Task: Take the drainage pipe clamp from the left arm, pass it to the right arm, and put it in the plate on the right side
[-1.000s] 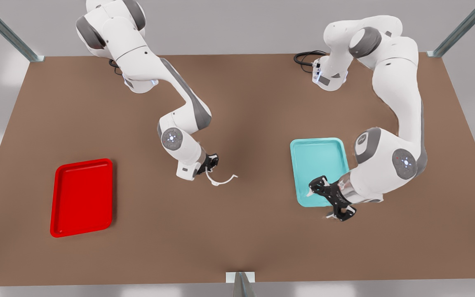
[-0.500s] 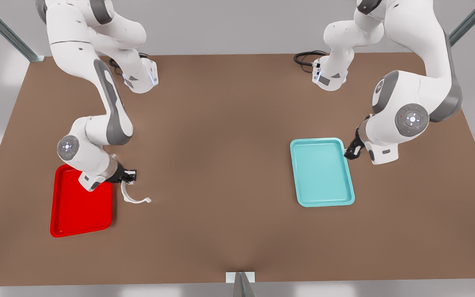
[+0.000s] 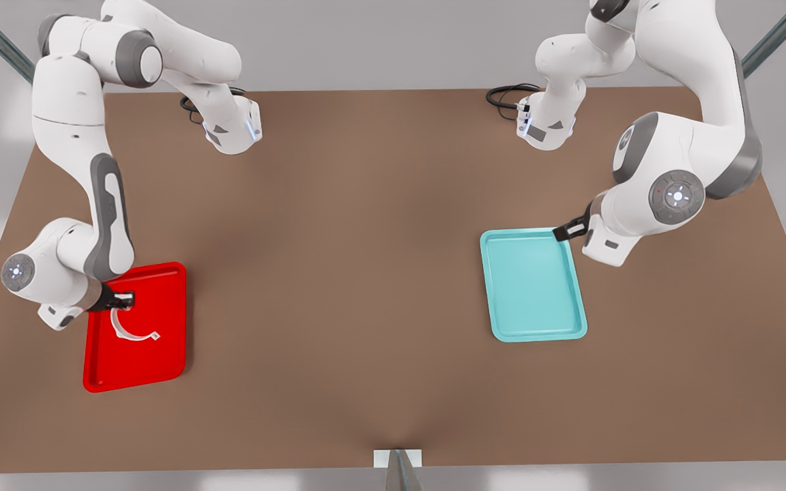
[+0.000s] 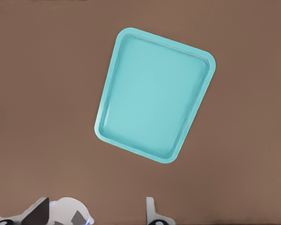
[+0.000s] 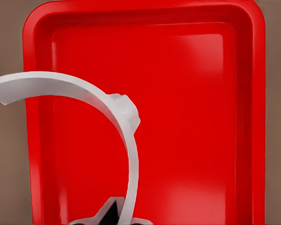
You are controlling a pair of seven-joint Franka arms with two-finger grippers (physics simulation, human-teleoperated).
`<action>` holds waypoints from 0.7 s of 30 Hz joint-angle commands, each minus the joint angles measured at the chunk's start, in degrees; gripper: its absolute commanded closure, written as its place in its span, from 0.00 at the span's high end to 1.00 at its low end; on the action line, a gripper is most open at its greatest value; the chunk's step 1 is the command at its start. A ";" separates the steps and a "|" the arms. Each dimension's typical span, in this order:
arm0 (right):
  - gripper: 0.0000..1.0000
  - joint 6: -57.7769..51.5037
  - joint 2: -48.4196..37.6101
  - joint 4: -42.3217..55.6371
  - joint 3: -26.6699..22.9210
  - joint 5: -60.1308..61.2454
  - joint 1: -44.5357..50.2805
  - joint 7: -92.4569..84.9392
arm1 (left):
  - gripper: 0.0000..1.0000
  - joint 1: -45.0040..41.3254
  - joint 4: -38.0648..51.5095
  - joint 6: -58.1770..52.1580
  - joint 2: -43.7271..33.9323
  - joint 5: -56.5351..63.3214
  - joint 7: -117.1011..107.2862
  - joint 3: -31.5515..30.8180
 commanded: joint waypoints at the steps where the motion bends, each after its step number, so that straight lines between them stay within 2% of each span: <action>1: 0.21 2.46 0.33 0.35 -0.01 0.18 -0.44 -18.62 | 1.00 0.07 0.03 -0.35 -0.08 0.03 25.80 -0.08; 2: 1.00 2.46 0.51 0.44 -0.01 0.27 -0.62 -18.62 | 1.00 0.07 0.03 -0.35 -0.08 0.03 25.80 -0.08; 15: 1.00 0.88 0.07 2.81 0.43 0.36 -0.79 -19.59 | 1.00 0.07 0.03 -0.26 0.09 0.12 25.80 -0.08; 18: 1.00 -6.48 -0.20 8.07 0.69 -0.17 1.05 -19.33 | 1.00 0.07 0.03 -0.26 0.09 0.12 25.80 -0.08; 20: 1.00 -27.85 -1.69 17.39 0.34 -1.31 2.55 -13.18 | 1.00 0.16 0.03 -0.26 0.18 0.12 25.80 -0.08; 21: 1.00 -33.04 -4.23 18.36 -0.01 -1.66 2.55 -9.23 | 1.00 0.16 0.03 -0.26 0.18 0.12 25.80 -0.08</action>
